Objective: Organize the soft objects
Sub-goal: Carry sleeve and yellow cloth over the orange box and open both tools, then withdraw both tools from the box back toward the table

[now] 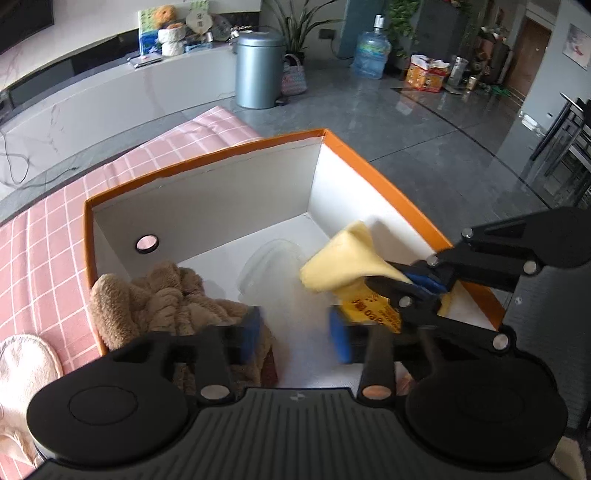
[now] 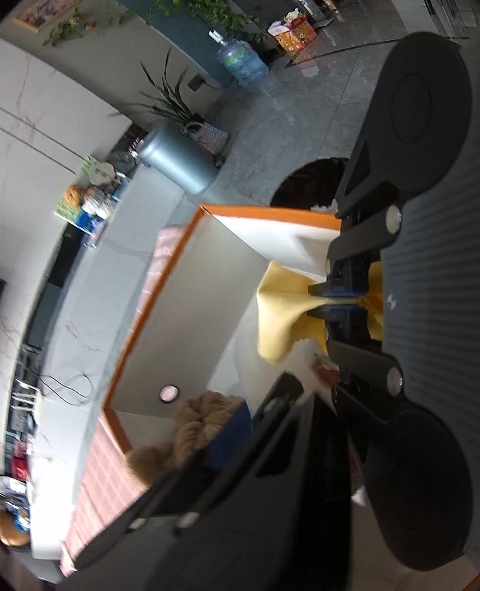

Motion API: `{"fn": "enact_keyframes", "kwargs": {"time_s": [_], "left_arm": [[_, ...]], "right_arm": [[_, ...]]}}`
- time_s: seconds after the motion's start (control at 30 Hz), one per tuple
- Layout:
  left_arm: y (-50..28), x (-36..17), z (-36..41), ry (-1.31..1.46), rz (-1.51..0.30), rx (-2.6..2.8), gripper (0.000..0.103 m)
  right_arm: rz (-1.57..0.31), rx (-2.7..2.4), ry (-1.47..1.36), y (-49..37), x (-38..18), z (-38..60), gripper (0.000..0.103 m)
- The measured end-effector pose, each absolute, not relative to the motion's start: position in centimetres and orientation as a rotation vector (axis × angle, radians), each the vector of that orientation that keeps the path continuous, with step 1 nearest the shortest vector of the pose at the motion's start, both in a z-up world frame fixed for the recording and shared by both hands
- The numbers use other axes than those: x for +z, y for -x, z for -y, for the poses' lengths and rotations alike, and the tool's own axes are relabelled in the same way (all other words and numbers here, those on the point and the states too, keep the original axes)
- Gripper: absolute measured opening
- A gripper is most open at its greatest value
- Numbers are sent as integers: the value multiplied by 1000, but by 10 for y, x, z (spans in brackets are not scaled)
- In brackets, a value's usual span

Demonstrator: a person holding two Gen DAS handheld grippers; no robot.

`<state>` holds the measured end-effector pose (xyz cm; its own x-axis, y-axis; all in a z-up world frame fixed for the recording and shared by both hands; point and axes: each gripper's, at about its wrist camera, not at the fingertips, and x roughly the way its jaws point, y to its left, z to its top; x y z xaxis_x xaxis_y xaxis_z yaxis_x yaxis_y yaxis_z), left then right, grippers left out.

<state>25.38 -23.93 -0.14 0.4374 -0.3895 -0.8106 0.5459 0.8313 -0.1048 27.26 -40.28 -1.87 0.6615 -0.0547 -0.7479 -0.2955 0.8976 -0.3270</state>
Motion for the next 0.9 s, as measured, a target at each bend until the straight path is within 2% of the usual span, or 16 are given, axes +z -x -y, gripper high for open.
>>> {"fn": "enact_keyframes", "kwargs": {"time_s": [0.07, 0.1, 0.2, 0.27, 0.4, 0.6, 0.73, 0.83, 0.9], "left_arm": [[-254, 0, 236, -177, -945, -585, 75], [-253, 0, 234, -174, -944, -586, 77], [-251, 2, 231, -163, -942, -596, 84], [-247, 5, 229, -159, -927, -588, 86], [-245, 16, 223, -133, -905, -588, 87], [-233, 40, 209, -94, -852, -595, 88], [-215, 56, 197, -58, -740, -607, 88], [-201, 67, 188, -24, -672, -627, 88], [-193, 74, 180, -1, -629, -625, 88]], "right_arm": [[-851, 143, 460, -272, -21, 402, 3], [-855, 152, 461, -271, -21, 402, 5], [-861, 171, 472, -269, -20, 401, 22], [-860, 170, 492, -267, -18, 401, 36], [-848, 176, 503, -260, -7, 399, 42], [-823, 180, 507, -243, 17, 399, 69], [-792, 159, 487, -230, 34, 397, 72], [-754, 131, 434, -219, 47, 395, 81], [-727, 108, 394, -211, 56, 393, 81]]}}
